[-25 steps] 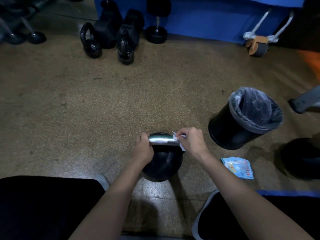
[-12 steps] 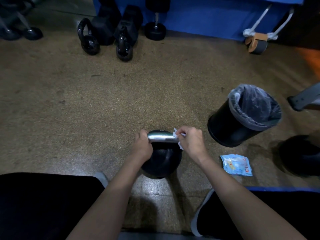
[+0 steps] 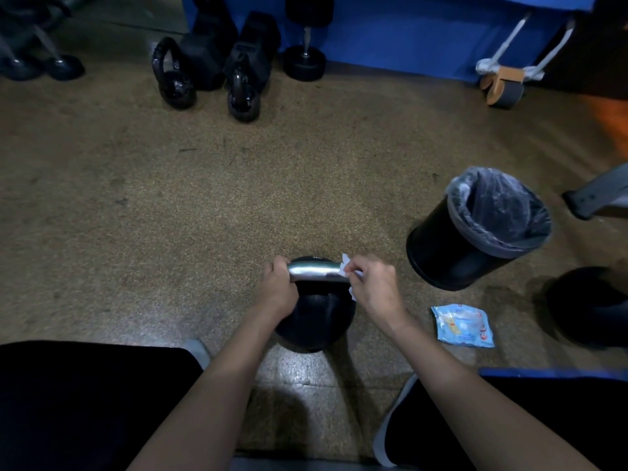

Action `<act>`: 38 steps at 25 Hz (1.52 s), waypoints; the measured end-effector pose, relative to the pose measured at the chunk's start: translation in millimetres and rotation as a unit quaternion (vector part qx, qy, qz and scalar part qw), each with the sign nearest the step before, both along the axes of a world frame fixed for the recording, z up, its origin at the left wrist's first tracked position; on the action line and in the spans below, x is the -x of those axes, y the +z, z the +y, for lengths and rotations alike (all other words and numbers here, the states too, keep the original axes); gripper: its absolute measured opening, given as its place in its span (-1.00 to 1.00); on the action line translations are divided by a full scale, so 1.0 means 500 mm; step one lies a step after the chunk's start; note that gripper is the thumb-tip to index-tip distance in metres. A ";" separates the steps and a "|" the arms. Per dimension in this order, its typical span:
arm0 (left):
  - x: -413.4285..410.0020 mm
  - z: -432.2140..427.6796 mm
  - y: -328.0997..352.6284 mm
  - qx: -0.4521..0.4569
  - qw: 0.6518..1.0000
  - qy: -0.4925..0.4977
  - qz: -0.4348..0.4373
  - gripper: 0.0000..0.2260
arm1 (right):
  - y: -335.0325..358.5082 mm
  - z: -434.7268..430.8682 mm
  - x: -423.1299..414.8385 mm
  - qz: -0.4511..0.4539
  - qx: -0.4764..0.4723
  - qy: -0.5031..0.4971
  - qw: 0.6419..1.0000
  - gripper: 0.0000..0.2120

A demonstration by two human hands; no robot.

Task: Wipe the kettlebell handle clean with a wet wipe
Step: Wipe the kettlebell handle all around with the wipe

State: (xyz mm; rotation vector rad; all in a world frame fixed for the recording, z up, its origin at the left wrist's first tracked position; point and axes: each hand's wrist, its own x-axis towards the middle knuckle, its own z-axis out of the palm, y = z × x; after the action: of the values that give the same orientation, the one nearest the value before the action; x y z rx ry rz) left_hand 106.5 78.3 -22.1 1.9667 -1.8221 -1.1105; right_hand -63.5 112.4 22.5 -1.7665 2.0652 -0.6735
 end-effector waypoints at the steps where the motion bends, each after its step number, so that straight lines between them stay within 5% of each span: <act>1: 0.000 0.000 0.000 -0.002 1.000 0.000 0.000 -0.69 | -0.001 0.001 0.002 -0.002 0.001 0.001 1.000 -0.88; 38: 0.002 0.000 -0.004 0.000 1.000 -0.001 -0.018 -0.66 | -0.020 0.011 -0.014 -0.027 0.077 -0.036 0.996 -0.88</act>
State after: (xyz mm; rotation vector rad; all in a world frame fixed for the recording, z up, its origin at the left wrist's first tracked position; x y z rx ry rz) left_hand 105.3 78.2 -23.9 1.9985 -1.8435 -1.0825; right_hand -56.5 117.9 12.4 -1.7392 2.0993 -0.9140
